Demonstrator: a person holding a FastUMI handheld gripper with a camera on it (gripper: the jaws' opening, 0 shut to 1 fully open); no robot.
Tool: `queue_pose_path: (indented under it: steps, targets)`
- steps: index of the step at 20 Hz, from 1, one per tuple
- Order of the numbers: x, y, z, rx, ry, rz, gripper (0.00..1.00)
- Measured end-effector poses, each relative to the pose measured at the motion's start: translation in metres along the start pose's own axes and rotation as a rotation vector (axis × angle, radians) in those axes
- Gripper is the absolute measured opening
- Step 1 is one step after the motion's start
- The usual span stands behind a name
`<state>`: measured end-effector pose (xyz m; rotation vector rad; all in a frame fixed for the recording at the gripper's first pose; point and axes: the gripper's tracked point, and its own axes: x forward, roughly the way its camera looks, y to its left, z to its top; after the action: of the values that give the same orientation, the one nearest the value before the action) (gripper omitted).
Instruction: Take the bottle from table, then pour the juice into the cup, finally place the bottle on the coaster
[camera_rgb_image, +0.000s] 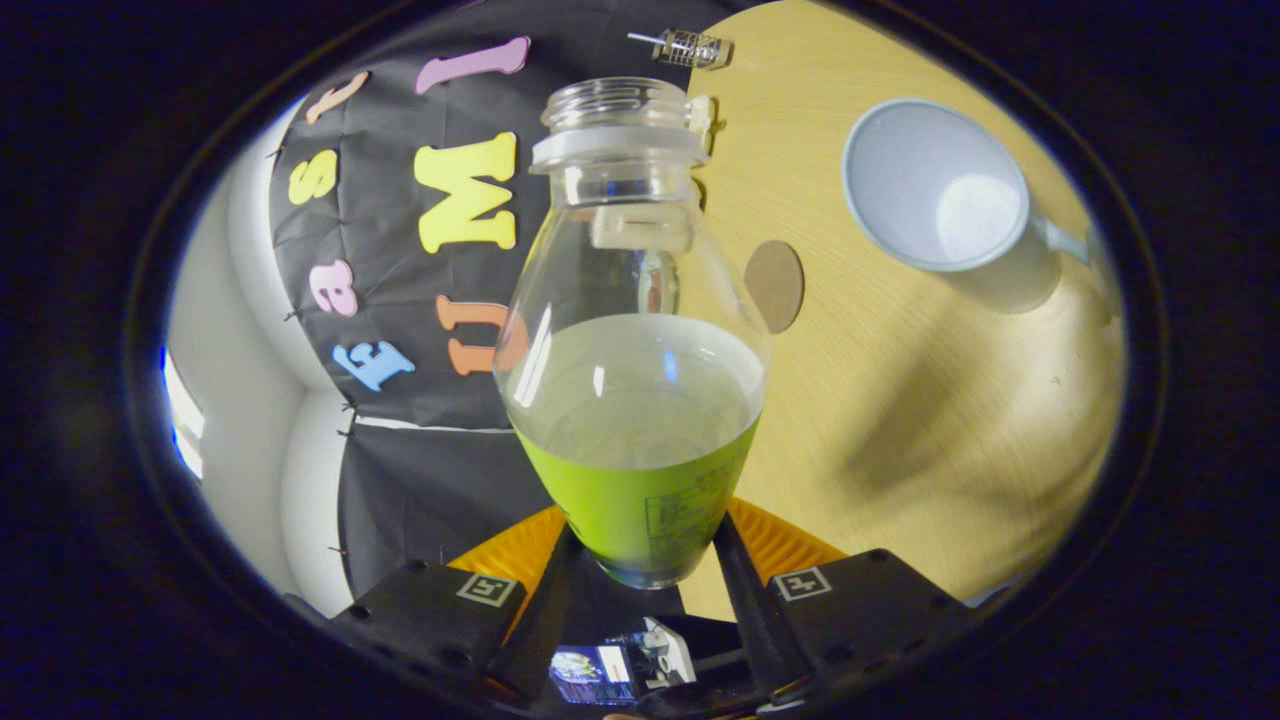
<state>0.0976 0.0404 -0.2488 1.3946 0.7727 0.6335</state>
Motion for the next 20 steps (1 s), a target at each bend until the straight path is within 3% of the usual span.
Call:
queue_pose_path:
  steps: [20]
  targets:
    - [-0.007,0.033,0.008,0.202,0.049,0.185,0.78]
